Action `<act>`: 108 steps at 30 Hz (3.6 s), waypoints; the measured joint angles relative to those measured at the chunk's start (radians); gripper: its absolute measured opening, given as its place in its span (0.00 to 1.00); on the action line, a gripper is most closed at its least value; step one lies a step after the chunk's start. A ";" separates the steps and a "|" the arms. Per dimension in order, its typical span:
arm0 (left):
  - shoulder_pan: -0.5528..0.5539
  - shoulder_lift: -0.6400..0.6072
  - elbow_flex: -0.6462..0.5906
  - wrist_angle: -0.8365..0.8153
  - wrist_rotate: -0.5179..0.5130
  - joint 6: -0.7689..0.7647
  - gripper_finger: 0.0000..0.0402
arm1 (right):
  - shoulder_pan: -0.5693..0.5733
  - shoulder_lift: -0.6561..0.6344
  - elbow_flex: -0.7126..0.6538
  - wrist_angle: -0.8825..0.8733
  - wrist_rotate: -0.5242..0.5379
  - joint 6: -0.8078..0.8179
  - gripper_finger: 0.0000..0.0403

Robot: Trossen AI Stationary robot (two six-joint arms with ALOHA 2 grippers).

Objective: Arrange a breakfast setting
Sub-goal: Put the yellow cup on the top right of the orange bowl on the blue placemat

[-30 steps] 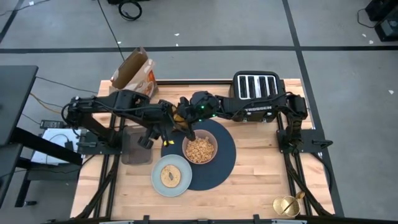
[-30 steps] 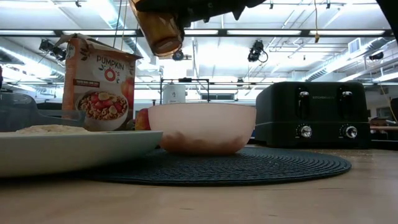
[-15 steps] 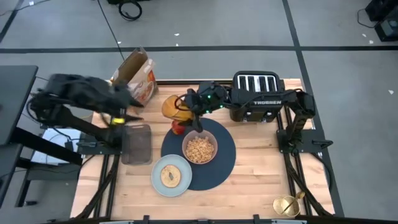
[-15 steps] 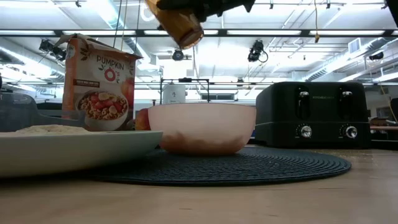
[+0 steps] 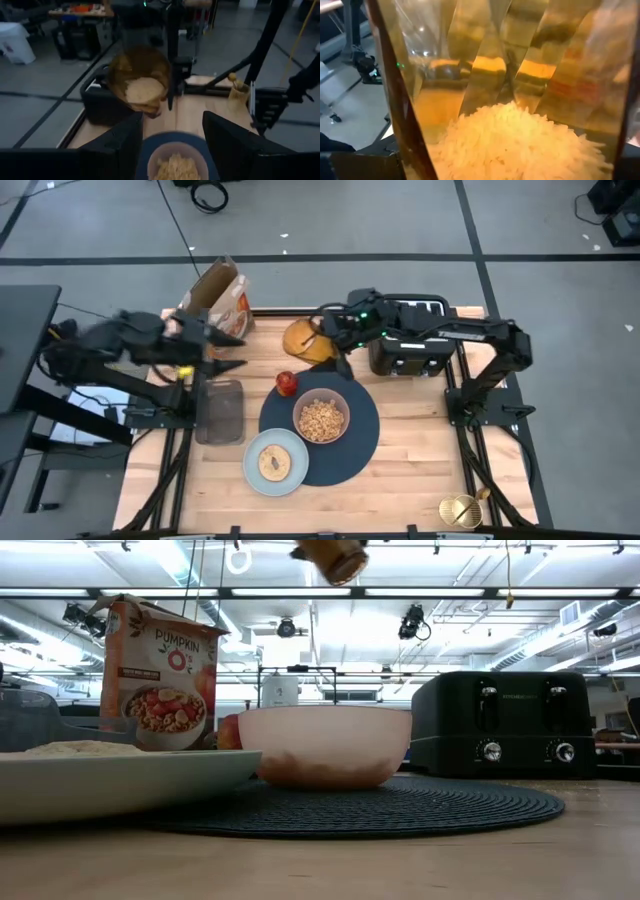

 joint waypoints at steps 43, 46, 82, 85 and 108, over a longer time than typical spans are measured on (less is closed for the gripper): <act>0.168 0.367 -0.560 0.869 0.160 -0.062 0.53 | -0.021 -0.055 -0.980 1.189 0.464 -0.016 0.88; 0.155 0.313 -0.559 0.761 0.160 -0.079 0.53 | -0.019 -0.003 -0.979 1.270 0.506 -0.004 0.88; 0.081 0.234 -0.561 0.483 0.151 -0.124 0.53 | 0.262 0.307 -1.206 1.875 1.044 0.129 0.88; 0.072 0.234 -0.561 0.467 0.151 -0.121 0.53 | 0.264 0.341 -1.197 1.880 1.071 0.116 0.88; -0.027 0.234 -0.562 0.484 0.150 -0.191 0.53 | 0.211 0.364 -1.133 1.819 1.059 0.139 0.88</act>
